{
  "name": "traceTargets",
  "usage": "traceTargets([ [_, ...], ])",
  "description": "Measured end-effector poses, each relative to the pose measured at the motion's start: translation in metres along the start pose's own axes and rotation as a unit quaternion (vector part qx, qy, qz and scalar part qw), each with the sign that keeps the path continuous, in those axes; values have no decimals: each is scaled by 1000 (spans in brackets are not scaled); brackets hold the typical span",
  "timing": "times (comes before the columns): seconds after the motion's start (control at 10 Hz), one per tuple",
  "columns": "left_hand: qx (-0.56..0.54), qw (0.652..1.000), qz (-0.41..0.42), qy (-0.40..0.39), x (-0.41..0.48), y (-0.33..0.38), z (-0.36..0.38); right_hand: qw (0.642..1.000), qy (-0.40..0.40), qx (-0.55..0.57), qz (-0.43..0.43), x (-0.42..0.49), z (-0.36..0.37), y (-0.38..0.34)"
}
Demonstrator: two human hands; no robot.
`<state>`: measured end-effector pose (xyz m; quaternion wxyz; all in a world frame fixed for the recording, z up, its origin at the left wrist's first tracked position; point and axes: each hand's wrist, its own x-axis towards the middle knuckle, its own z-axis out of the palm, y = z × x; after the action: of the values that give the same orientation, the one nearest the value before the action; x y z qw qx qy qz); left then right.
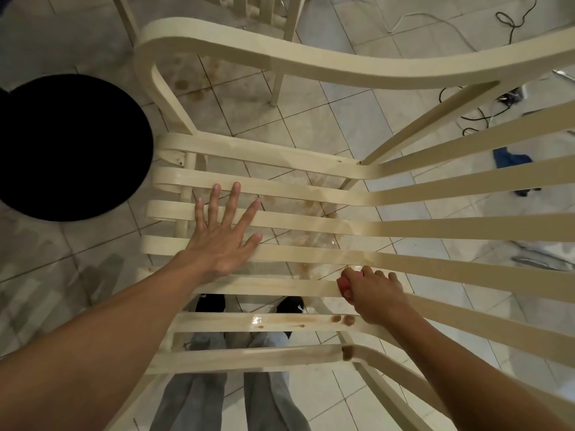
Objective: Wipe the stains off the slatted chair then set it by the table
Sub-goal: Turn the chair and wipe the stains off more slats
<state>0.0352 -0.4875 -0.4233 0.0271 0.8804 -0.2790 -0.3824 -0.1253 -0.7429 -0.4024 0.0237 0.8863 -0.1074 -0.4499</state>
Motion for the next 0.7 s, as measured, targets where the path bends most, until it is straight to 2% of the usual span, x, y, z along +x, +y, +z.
traceTargets([
  [0.1,-2,1000,1,0,0,0,-1,995,-26,-74,60,0,0,-15],
  [0.2,1,1000,-1,-6,2,1,-2,993,-4,-69,95,0,5,-23],
  [0.4,-1,1000,-4,-9,2,1,-2,999,-13,23,-23,2,-1,-14],
  [0.7,3,1000,-5,-12,2,3,-3,981,38,164,-96,4,4,-51],
])
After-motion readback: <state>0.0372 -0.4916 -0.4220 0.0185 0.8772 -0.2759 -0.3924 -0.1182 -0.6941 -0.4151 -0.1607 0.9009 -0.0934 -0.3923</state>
